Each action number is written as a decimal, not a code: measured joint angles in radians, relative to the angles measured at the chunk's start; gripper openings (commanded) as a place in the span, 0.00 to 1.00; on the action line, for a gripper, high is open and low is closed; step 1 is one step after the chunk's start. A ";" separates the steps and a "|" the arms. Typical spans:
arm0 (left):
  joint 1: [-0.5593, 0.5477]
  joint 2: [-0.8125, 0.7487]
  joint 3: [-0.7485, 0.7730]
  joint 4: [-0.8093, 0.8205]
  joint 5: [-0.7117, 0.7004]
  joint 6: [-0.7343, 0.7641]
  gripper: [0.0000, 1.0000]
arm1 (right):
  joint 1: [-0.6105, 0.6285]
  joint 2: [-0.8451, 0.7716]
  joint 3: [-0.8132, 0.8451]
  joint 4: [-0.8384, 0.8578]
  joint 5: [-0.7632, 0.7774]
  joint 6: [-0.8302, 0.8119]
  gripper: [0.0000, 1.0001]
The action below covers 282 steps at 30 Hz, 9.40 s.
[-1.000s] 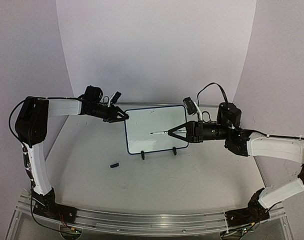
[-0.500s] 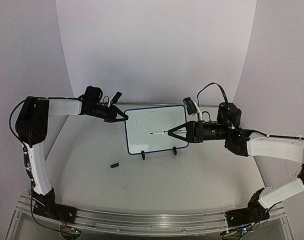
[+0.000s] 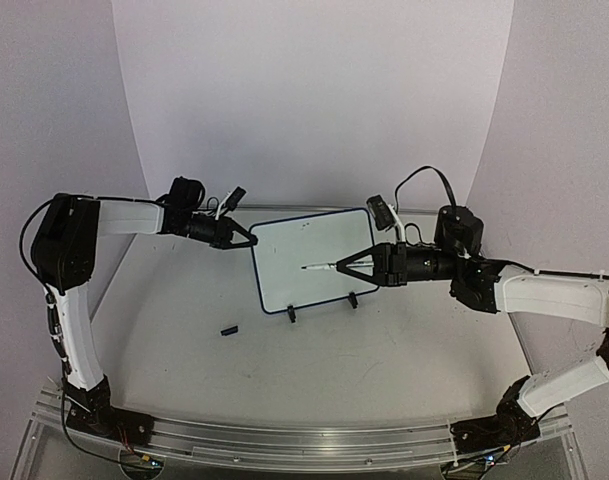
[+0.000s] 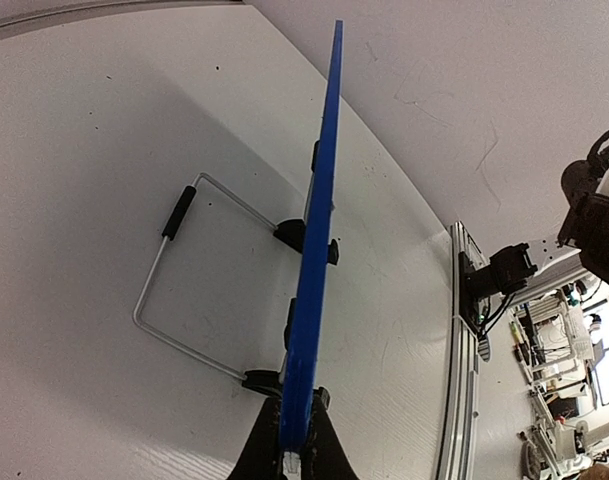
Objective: Write a sentence on the whiteboard
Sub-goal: Hold the whiteboard at the center of the board, then write a sentence on the whiteboard.
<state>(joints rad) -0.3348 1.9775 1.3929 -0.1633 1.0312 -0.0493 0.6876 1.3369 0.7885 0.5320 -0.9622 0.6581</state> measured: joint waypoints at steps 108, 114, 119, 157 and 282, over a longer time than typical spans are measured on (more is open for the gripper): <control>0.005 -0.108 -0.129 -0.049 -0.012 0.087 0.00 | 0.074 0.710 0.557 -0.151 0.378 -0.250 0.00; 0.002 -0.111 -0.129 -0.049 -0.012 0.095 0.00 | 0.074 0.668 0.523 -0.130 0.368 -0.239 0.00; 0.002 -0.112 -0.129 -0.049 -0.012 0.102 0.00 | 0.074 0.640 0.523 -0.094 0.365 -0.233 0.00; 0.001 -0.113 -0.123 -0.065 -0.014 0.102 0.00 | 0.087 0.705 0.604 -0.156 0.450 -0.239 0.00; -0.007 -0.121 -0.122 -0.082 -0.021 0.128 0.00 | 0.043 0.631 0.516 -0.084 0.464 -0.193 0.00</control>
<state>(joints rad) -0.3416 1.8561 1.2705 -0.2451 1.0100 0.0788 0.7307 1.9682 1.3048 0.4477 -0.4978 0.4656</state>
